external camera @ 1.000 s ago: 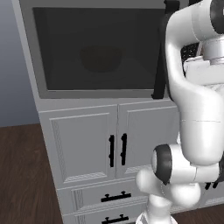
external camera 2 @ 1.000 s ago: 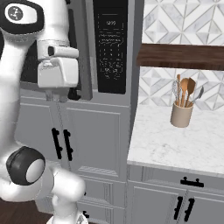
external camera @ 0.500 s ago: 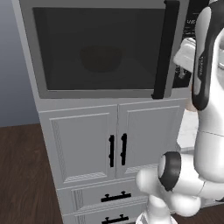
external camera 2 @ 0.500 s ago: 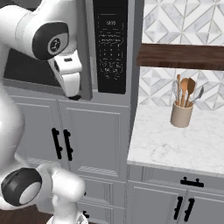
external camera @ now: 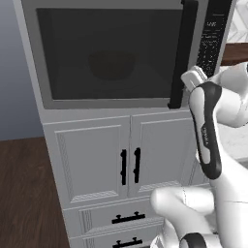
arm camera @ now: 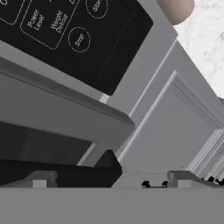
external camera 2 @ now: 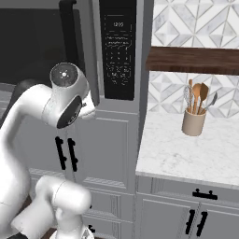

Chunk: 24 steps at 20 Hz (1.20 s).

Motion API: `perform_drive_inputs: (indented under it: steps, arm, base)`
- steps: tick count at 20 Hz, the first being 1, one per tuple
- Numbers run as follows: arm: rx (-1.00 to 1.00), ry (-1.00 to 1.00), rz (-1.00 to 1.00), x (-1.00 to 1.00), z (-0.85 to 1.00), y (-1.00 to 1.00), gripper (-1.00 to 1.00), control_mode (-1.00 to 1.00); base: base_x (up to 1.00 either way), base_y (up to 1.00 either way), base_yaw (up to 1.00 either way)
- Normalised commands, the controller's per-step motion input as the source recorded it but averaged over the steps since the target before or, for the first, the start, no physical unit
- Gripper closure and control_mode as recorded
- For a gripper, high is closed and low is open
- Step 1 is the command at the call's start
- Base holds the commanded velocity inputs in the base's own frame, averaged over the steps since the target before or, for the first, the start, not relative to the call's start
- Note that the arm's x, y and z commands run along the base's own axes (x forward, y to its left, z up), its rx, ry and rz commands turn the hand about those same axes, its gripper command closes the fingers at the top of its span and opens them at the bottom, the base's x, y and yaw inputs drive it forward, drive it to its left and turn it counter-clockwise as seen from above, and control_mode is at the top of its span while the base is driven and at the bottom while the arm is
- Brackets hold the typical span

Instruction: Open the microwave, place the bowl with waffle inside the microwave, then close the microwave door and turn it on.

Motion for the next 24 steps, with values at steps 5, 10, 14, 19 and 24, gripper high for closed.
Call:
perform_drive_inputs:
  steps: [5, 10, 14, 19, 24]
  arm:
    - [0.00, -0.42, -0.10, 1.00, -0.03, -0.19, -1.00, -1.00]
    - [0.00, -0.26, -0.08, 1.00, 0.18, -0.18, -1.00, -1.00]
    - [0.07, -0.06, -0.07, 0.73, 0.44, -0.43, -1.00, -1.00]
    - [0.36, 0.00, -0.05, -0.80, 0.51, -0.77, -1.00, -1.00]
    - [0.56, 0.02, 0.00, -1.00, 0.71, -0.98, -1.00, -1.00]
  base:
    - [0.00, 0.00, 0.00]
    - [0.00, 0.00, 0.00]
    - [0.00, 0.00, 0.00]
    - [0.00, 0.00, 0.00]
    - [0.00, 0.00, 0.00]
